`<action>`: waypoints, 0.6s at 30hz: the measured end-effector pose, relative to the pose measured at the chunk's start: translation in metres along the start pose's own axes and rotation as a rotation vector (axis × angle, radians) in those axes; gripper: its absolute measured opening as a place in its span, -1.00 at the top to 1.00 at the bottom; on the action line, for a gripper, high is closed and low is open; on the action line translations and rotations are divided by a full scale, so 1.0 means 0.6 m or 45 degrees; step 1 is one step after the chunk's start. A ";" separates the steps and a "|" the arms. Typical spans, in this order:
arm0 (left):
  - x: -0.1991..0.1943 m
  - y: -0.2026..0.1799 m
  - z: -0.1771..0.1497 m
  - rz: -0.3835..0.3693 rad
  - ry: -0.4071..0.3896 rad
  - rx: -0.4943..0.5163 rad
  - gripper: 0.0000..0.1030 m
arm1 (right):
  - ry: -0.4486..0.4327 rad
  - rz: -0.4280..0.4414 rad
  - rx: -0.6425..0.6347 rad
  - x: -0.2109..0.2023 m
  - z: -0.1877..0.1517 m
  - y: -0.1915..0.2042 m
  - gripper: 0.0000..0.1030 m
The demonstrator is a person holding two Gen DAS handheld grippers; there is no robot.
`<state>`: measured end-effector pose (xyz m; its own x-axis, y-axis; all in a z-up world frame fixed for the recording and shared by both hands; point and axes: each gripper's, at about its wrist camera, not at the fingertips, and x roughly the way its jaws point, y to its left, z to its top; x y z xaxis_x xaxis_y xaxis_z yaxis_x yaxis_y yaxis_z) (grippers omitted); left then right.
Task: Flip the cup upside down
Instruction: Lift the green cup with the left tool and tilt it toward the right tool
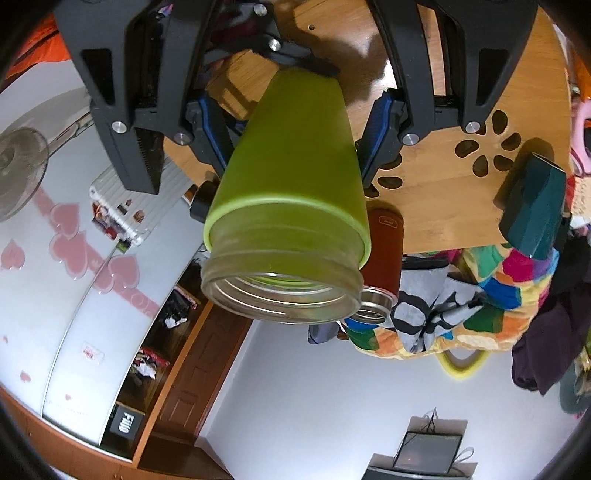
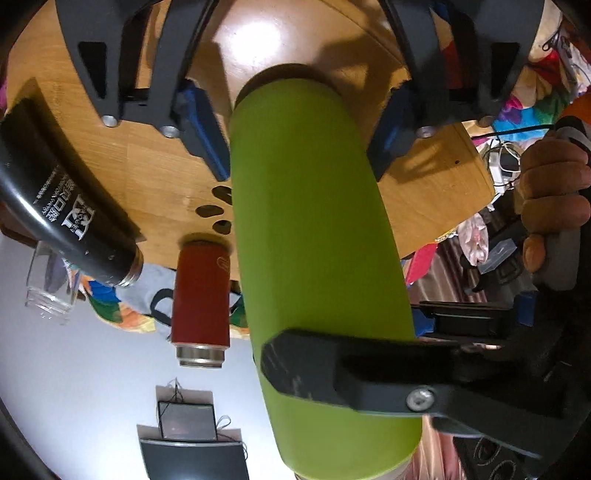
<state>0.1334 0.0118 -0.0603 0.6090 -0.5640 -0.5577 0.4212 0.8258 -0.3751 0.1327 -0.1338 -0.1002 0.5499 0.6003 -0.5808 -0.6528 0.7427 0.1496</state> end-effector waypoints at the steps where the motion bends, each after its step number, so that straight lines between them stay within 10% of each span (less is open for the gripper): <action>1: 0.000 0.004 0.000 -0.012 -0.003 -0.013 -0.23 | -0.002 0.002 -0.003 0.001 -0.001 0.000 -0.29; 18: 0.035 0.099 0.001 -0.195 0.018 -0.377 -0.29 | -0.010 -0.038 -0.061 -0.039 -0.005 0.011 -0.22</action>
<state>0.1717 0.0490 -0.0938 0.5435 -0.6831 -0.4878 0.2925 0.6988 -0.6528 0.1140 -0.1442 -0.0881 0.5736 0.5806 -0.5778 -0.6602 0.7453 0.0934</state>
